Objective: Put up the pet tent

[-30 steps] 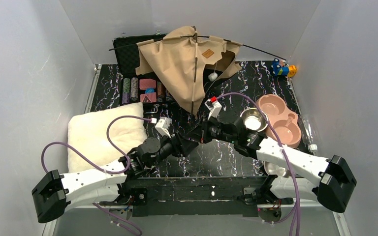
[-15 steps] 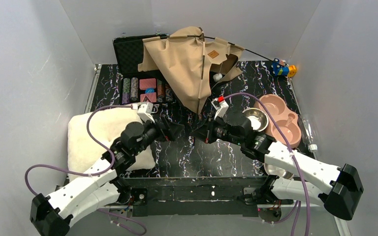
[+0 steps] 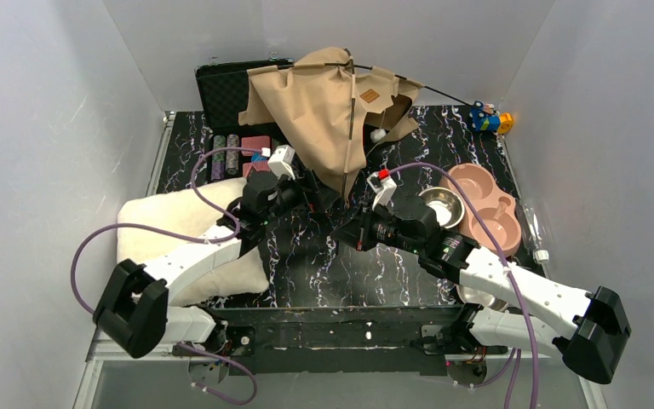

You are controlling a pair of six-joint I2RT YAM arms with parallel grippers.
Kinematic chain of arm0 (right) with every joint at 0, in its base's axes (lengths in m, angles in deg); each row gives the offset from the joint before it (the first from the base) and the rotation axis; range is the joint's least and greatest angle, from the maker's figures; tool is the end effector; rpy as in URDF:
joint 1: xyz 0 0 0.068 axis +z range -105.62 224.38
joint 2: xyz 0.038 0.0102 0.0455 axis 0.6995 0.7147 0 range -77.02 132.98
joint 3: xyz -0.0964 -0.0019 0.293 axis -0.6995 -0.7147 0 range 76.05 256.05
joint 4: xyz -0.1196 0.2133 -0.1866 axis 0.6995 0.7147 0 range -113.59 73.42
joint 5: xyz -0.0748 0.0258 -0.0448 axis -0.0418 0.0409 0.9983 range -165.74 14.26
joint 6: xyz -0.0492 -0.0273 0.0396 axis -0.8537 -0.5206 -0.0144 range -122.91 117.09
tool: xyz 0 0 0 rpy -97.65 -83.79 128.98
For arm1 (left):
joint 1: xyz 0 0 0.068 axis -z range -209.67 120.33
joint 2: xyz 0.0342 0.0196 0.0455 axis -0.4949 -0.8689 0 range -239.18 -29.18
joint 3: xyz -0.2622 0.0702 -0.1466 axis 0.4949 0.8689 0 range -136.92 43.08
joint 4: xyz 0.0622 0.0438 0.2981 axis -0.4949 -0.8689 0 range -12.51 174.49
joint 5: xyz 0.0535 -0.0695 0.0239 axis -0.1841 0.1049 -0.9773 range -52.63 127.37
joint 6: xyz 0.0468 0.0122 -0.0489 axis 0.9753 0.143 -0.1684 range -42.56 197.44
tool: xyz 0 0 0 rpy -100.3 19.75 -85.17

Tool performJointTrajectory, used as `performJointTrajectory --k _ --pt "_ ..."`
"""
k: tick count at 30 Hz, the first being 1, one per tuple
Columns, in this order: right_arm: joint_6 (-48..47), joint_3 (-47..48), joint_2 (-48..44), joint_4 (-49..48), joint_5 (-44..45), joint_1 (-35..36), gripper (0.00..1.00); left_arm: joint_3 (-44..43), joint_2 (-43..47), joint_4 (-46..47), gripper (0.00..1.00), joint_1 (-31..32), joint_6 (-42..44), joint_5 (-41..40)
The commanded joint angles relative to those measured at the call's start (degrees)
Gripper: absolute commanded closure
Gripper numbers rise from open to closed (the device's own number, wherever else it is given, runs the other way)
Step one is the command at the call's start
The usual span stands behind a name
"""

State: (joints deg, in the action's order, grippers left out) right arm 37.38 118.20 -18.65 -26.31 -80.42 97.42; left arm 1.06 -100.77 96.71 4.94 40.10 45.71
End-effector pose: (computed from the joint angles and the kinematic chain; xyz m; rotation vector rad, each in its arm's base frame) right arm 0.1690 0.2321 0.3150 -0.2838 1.9643 1.1933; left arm 0.2699 -0.1959 0.2676 0.0591 1.9944 -0.9782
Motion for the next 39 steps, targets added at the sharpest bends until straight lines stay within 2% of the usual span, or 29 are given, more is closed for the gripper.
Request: performJointTrajectory --k 1,7,9,13,17,23,30,39 --pt "-1.2 0.56 -1.5 -2.69 0.92 -0.39 0.99 -3.29 -3.86 9.85 0.02 -0.42 2.75 6.39" --pt "-0.69 0.77 -1.17 -3.45 0.32 -0.32 0.99 -4.86 -8.78 13.8 0.02 -0.84 3.45 6.2" --pt "-0.58 0.83 -1.03 -3.75 -0.09 -0.38 0.99 -5.6 -11.09 14.51 0.08 -0.93 3.11 6.07" --pt "-0.57 1.0 -0.89 -3.59 -0.32 -0.35 0.99 -5.36 -12.72 16.85 0.32 -0.95 2.26 3.84" --pt "-0.57 0.86 -0.97 -3.26 0.01 -0.35 0.99 -4.63 -12.1 18.42 0.62 -1.03 2.27 1.09" --pt "-1.29 1.21 -1.13 -2.2 2.13 -0.54 0.99 -4.88 -11.42 17.69 0.99 -1.08 3.29 1.04" --pt "-5.06 4.39 -1.5 -1.31 4.44 -3.48 0.99 -1.42 -7.59 17.02 1.0 -1.0 4.92 2.99" --pt "-9.06 8.16 2.81 -7.94 3.66 -9.16 0.99 3.99 -4.4 18.89 1.0 -0.95 2.7 8.08"
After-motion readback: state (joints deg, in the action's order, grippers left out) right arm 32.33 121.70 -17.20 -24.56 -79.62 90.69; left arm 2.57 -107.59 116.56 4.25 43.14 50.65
